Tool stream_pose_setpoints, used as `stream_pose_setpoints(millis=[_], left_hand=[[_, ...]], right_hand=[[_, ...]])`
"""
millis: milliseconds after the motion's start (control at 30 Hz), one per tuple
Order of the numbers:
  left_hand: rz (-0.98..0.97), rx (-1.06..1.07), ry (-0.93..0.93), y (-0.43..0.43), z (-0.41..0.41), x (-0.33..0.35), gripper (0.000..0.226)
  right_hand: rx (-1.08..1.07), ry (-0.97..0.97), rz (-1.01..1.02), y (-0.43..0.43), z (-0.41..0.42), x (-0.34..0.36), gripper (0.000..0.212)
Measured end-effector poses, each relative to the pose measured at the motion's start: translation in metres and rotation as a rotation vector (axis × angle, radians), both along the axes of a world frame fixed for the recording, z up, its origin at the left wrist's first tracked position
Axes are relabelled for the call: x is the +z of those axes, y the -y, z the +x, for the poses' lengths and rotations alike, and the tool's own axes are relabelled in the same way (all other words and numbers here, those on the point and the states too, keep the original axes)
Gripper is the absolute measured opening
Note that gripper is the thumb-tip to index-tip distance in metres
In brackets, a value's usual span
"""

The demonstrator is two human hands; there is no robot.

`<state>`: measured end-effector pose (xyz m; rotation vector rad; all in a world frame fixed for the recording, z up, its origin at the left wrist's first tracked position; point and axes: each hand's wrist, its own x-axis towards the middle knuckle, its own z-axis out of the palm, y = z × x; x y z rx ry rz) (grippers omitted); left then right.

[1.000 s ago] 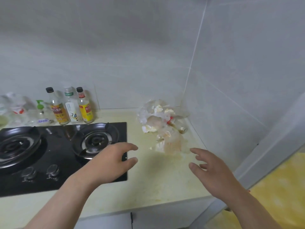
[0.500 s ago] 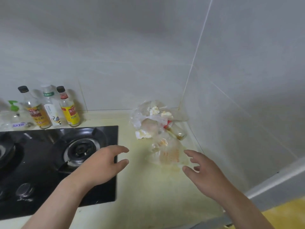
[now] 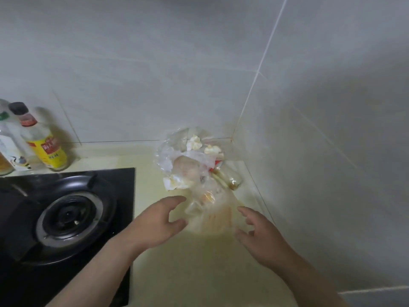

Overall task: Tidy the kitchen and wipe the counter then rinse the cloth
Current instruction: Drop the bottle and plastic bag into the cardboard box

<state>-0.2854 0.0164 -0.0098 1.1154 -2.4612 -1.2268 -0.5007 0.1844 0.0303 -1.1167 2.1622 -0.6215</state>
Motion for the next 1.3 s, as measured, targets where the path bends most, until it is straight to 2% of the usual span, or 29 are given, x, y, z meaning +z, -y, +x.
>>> stream_pose_setpoints(millis=[133, 267, 367, 467, 600, 767, 800, 900, 933, 1067, 1200, 1300], left_hand=[[-0.122, -0.111, 0.048, 0.000, -0.054, -0.017, 0.081], [-0.264, -0.181, 0.295, 0.006, -0.098, -0.039, 0.098], [-0.358, -0.222, 0.396, 0.016, -0.117, -0.056, 0.106], [-0.378, -0.245, 0.463, 0.024, -0.124, -0.076, 0.115], [-0.352, -0.197, 0.465, 0.030, -0.127, -0.093, 0.117], [-0.438, -0.126, 0.458, 0.042, -0.136, -0.105, 0.102], [-0.451, -0.119, 0.472, 0.045, -0.138, -0.104, 0.092], [-0.464, -0.124, 0.495, 0.057, -0.144, -0.093, 0.040], [-0.462, -0.118, 0.483, 0.061, -0.145, -0.089, 0.034], [-0.435, -0.055, 0.378, 0.078, -0.139, -0.082, 0.036], [-0.338, -0.073, 0.334, 0.095, -0.132, -0.081, 0.022], [-0.223, -0.069, 0.350, 0.098, -0.132, -0.080, 0.031]], right_hand=[[-0.031, 0.038, 0.007, 0.019, -0.020, -0.014, 0.056], [-0.013, 0.036, 0.009, 0.039, -0.037, -0.025, 0.059], [-0.004, 0.054, 0.021, 0.052, -0.047, -0.032, 0.060], [-0.007, 0.077, 0.024, 0.063, -0.056, -0.038, 0.059], [-0.020, 0.106, 0.050, 0.072, -0.066, -0.043, 0.057], [0.003, 0.111, 0.047, 0.080, -0.076, -0.050, 0.055], [0.006, 0.116, 0.043, 0.082, -0.077, -0.051, 0.054], [0.015, 0.140, 0.031, 0.091, -0.080, -0.053, 0.052], [0.017, 0.149, 0.025, 0.095, -0.080, -0.053, 0.050], [0.015, 0.141, -0.010, 0.115, -0.088, -0.055, 0.049], [0.074, 0.055, -0.046, 0.142, -0.100, -0.060, 0.047], [0.094, -0.014, -0.098, 0.170, -0.106, -0.062, 0.049]])
